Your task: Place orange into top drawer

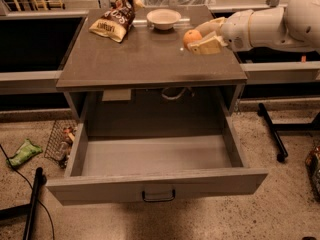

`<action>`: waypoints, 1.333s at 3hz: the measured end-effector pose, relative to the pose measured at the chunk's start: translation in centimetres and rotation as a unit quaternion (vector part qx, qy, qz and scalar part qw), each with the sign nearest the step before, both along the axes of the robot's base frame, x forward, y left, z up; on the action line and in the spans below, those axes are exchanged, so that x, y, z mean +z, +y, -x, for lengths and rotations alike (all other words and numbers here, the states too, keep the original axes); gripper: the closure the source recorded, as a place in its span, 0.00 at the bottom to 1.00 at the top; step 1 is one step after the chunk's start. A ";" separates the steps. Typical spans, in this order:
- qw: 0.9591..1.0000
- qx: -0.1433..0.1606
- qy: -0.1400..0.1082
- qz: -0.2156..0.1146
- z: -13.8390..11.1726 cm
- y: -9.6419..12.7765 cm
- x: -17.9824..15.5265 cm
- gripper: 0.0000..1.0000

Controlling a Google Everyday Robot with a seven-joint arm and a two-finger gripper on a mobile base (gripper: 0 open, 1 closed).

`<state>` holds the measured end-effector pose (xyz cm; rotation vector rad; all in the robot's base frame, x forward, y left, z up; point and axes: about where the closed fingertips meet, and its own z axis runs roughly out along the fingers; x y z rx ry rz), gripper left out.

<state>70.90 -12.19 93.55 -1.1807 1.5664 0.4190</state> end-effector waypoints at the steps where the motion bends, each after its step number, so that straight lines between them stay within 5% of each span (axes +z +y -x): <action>1: 0.999 0.035 0.029 0.007 2.1 1.6 -2.2 1.00; 2: 0.999 0.035 0.029 0.007 2.2 1.6 -2.2 1.00; 4: 0.995 0.097 0.024 -0.009 8.4 5.2 -2.8 1.00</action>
Offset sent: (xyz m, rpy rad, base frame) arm -0.0188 0.0137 -0.0183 -0.0111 0.0501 0.0599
